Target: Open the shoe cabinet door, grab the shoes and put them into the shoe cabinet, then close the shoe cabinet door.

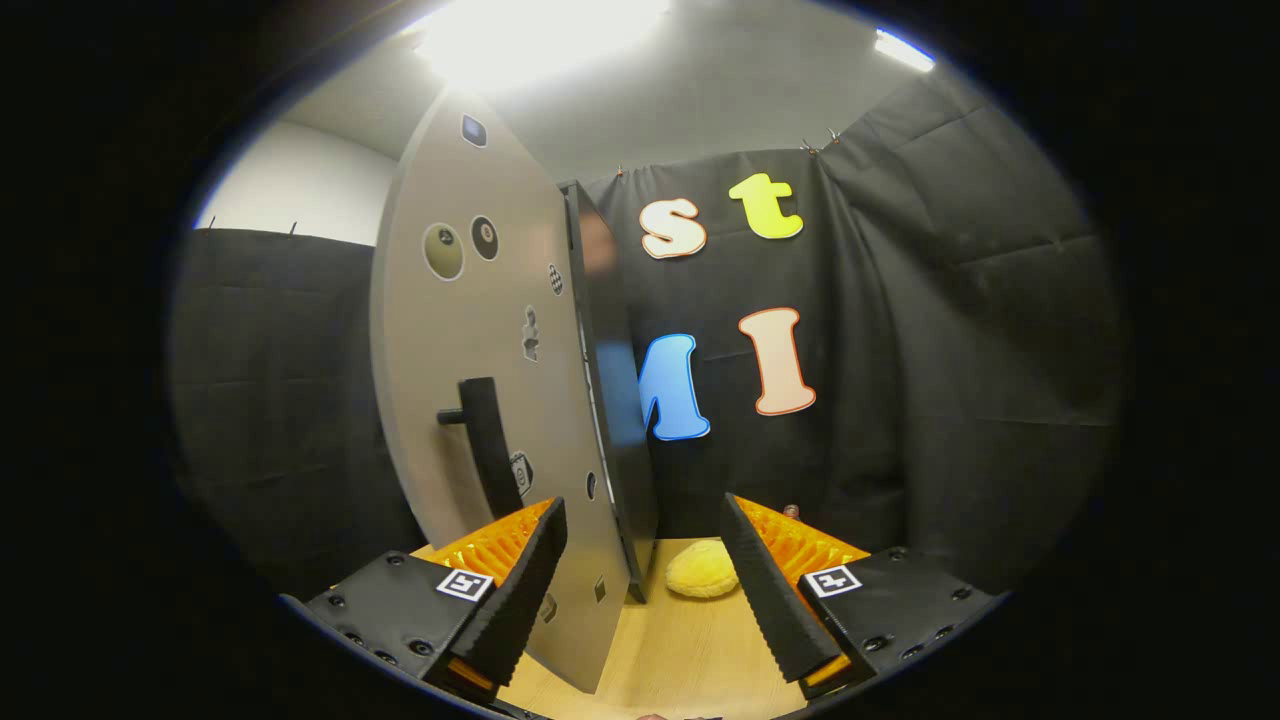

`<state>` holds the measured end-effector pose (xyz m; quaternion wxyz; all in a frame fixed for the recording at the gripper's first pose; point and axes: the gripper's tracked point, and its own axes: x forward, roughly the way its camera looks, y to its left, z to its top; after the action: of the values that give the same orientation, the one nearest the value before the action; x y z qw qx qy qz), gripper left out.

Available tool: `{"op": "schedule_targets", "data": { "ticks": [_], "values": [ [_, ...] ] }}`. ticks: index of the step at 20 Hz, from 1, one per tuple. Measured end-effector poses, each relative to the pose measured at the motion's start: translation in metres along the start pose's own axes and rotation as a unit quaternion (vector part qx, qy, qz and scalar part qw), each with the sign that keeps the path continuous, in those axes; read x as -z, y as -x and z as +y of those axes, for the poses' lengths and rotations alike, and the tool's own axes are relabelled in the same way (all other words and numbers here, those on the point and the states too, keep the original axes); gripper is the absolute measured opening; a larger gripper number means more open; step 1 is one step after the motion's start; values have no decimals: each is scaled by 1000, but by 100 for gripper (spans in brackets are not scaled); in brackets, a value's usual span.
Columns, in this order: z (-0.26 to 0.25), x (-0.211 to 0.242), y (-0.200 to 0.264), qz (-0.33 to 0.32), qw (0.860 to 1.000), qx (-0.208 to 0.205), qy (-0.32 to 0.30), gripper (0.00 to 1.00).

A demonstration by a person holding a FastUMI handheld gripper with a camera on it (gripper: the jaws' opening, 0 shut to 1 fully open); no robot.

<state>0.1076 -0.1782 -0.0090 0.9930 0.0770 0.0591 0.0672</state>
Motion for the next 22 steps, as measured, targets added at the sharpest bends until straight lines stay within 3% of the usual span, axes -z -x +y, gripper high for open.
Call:
{"op": "schedule_targets", "data": {
  "ticks": [9,14,22],
  "values": [
    [17,-9,-34,-2,999,41,13,98],
    [20,-13,-23,-11,995,93,15,97],
    [73,-6,-22,-5,993,113,26,97]
  ]
}}
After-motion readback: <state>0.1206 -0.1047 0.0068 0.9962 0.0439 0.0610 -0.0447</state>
